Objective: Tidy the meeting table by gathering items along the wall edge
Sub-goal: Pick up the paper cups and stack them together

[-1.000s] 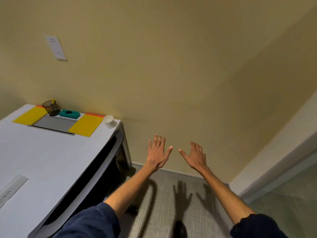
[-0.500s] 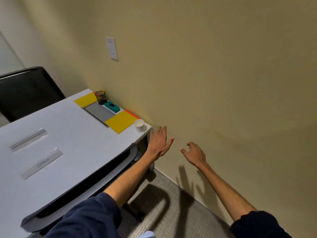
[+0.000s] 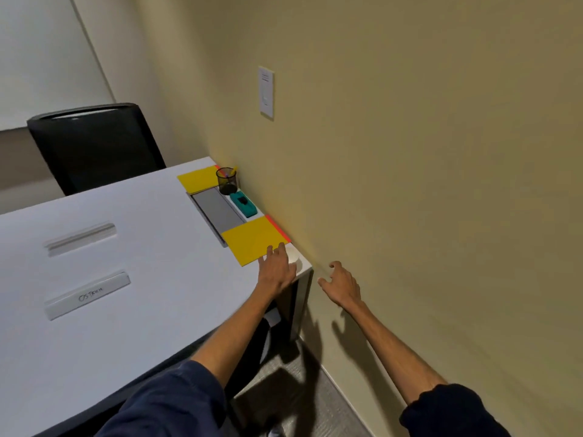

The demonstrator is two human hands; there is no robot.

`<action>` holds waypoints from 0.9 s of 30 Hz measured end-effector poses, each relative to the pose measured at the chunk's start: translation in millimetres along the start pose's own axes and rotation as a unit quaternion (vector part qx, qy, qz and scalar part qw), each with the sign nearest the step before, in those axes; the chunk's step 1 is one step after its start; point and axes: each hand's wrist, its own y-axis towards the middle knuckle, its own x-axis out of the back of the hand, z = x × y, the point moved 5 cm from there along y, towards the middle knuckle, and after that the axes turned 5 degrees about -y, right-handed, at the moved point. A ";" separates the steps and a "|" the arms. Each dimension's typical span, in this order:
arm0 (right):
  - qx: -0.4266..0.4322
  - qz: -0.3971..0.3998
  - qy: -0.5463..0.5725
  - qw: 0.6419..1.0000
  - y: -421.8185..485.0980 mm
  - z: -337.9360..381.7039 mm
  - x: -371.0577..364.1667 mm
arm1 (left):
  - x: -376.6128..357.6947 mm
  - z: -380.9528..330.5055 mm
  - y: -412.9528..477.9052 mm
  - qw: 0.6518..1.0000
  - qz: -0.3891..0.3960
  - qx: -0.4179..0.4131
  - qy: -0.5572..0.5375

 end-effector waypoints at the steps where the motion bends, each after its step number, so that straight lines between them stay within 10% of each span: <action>1: 0.006 0.007 -0.006 1.000 11.9 5.7 -1.6 | -5.1 6.6 6.8 1.000 0.010 0.007 -0.004; 27: 0.178 0.188 -0.012 0.966 189.3 61.1 -95.7 | -77.7 63.5 109.8 0.925 0.093 0.238 -0.280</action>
